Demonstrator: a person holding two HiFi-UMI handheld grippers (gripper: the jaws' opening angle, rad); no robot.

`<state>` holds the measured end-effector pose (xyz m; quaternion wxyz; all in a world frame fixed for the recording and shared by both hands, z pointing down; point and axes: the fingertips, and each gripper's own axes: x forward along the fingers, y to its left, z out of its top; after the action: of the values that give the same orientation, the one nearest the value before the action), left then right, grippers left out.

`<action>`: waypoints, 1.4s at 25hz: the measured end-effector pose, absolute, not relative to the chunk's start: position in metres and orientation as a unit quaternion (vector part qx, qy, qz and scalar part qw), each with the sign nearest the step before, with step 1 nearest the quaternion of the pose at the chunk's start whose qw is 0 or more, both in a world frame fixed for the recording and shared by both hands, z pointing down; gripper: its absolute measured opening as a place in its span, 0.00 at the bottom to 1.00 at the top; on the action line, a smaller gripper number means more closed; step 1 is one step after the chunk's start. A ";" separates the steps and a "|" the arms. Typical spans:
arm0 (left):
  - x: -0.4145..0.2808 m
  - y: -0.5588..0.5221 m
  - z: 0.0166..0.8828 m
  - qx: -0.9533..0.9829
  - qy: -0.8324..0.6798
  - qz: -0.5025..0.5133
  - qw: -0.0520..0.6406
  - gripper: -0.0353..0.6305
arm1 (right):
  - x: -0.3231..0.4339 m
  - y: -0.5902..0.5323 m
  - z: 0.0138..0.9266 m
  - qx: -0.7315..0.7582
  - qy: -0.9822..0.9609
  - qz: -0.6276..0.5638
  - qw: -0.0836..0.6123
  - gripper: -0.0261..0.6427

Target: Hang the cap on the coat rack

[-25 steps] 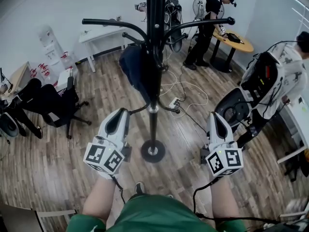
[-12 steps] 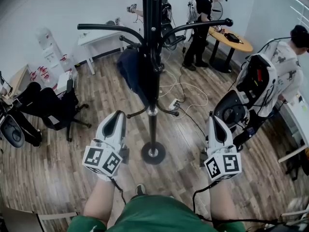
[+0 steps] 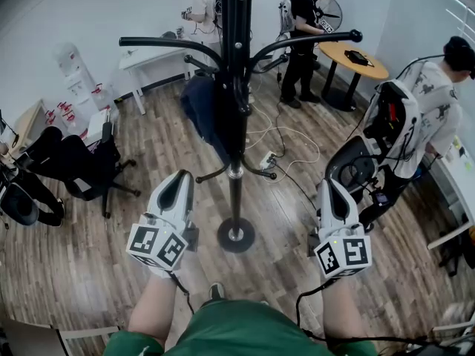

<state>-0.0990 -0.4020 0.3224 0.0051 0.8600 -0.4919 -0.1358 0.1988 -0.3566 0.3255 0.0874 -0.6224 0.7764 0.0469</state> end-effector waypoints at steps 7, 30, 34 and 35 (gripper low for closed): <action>-0.107 -0.404 0.326 0.860 -0.493 -0.134 0.008 0.11 | 0.192 -0.358 0.326 -0.622 0.777 0.050 0.082 0.04; -0.133 -0.424 0.339 0.860 -0.494 -0.128 0.022 0.11 | 0.168 -0.373 0.334 -0.624 0.776 0.045 0.075 0.04; -0.143 -0.436 0.346 0.863 -0.488 -0.129 0.025 0.11 | 0.158 -0.381 0.337 -0.626 0.775 0.043 0.071 0.04; -0.145 -0.439 0.347 0.863 -0.487 -0.129 0.026 0.11 | 0.156 -0.382 0.339 -0.627 0.775 0.042 0.069 0.04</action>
<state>-0.1449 -0.4393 0.3474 0.0256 0.8632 -0.4873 -0.1295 0.1556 -0.3816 0.3386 0.0694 -0.6271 0.7747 0.0419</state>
